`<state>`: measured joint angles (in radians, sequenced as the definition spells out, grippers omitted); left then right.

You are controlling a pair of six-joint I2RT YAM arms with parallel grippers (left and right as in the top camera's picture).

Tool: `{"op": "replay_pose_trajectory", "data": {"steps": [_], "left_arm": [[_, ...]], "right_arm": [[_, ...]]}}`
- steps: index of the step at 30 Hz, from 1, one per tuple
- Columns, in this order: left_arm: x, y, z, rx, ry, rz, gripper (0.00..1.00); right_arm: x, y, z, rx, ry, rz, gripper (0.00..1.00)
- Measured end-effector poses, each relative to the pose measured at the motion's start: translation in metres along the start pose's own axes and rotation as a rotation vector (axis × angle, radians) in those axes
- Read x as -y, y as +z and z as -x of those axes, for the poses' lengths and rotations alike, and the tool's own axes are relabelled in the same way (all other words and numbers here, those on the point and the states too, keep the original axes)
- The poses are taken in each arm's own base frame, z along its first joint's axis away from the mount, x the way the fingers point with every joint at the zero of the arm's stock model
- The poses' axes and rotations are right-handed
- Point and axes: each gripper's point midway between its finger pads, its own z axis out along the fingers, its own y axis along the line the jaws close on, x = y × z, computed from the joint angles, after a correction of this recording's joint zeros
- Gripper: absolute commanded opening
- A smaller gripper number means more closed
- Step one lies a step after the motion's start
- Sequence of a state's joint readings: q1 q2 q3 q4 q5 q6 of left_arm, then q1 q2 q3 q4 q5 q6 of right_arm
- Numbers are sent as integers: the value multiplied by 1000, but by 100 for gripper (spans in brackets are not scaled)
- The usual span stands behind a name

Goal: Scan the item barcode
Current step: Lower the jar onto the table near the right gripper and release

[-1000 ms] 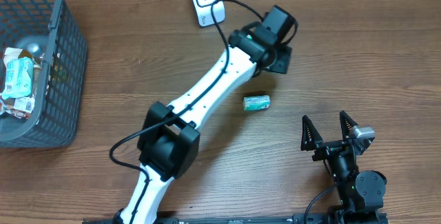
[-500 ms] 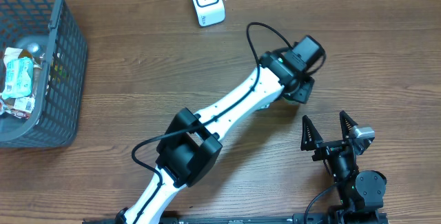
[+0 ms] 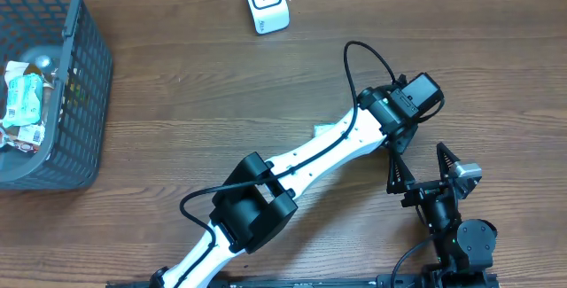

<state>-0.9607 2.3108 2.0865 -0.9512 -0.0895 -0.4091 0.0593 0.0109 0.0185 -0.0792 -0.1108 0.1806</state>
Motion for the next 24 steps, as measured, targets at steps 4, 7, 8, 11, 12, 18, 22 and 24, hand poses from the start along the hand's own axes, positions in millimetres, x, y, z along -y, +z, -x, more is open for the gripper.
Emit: {"op": "replay_pose_trajectory", "data": {"steps": [4,7,8,11,12,18,22,24], "left_arm": [[-1,4,-1,-4,2,7,56],[-2,12,-6,-21,5,15,56],[-2,15,-7,-28,5,18,55],[-5,22,-15,-59,9,32,54],[-6,22,-18,-71,10,37,54],[-10,21,-26,-103,26,54,65],[-10,21,-26,-103,32,53,73],[-11,21,-28,-109,34,55,84]], "right_arm": [[0,0,0,0,0,0,100],[0,0,0,1,0,0,100],[0,0,0,0,0,0,100],[0,0,0,0,0,0,100],[0,0,0,0,0,0,100],[0,0,0,0,0,0,100],[0,0,0,0,0,0,100],[0,0,0,0,0,0,100]]}}
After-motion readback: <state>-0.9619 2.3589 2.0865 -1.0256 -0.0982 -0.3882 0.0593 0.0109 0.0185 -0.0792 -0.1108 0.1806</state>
